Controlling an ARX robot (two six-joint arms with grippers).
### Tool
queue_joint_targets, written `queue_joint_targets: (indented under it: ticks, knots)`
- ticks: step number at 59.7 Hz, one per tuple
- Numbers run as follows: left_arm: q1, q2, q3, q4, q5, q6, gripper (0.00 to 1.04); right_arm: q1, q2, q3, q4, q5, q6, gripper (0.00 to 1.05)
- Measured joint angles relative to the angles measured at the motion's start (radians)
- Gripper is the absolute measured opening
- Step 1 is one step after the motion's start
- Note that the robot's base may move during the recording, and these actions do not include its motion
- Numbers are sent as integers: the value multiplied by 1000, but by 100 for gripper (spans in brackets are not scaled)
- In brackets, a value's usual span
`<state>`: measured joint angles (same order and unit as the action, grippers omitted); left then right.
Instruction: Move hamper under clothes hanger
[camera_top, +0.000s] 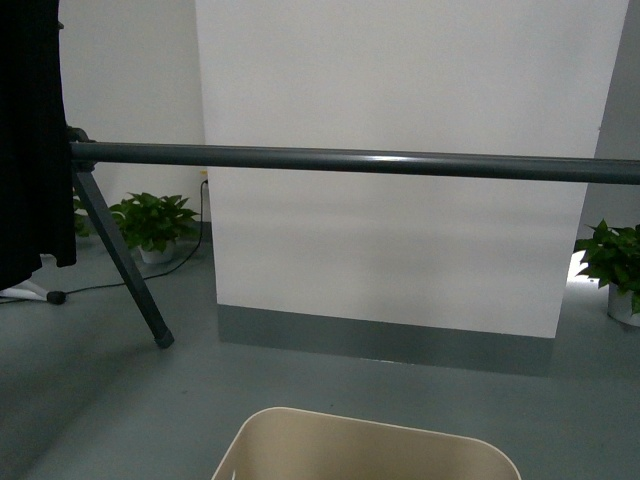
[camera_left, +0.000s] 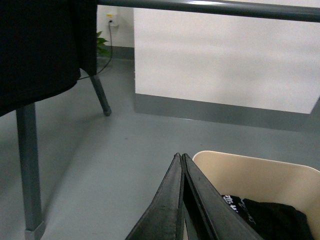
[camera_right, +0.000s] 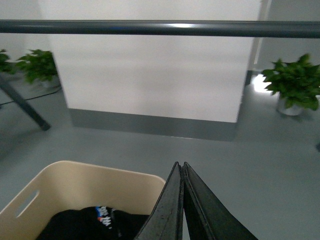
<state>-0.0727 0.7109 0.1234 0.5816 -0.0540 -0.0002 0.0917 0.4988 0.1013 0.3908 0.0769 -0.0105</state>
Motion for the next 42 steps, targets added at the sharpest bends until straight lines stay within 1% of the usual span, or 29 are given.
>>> queue_joint_targets:
  ticks: [1, 2, 3, 6, 10, 30, 36, 42]
  knots:
    - [9, -6, -3, -3, 9, 0, 3, -19, -9, -4, -6, -34, 0, 2]
    - [26, -17, -9, -9, 35, 0, 3, -29, -14, -7, -8, -47, 0, 2]
    - [34, -23, -12, -12, 40, 0, 3, -39, -18, -9, -11, -56, 0, 2]
    - [53, -42, -21, -21, 49, 0, 3, -69, -36, -18, -20, -71, 0, 2]
    - [67, -67, -31, -35, 47, 0, 3, -86, -57, -24, -31, -69, 1, 2]
    - [70, -241, -84, -154, 54, 0, 3, -90, -184, -66, -115, -77, 1, 2]
    - [70, -266, -106, -139, 53, 0, 3, -90, -216, -97, -110, -77, 1, 2]
    - [70, -329, -106, -197, 55, 0, 3, -90, -253, -97, -143, -77, 1, 2]
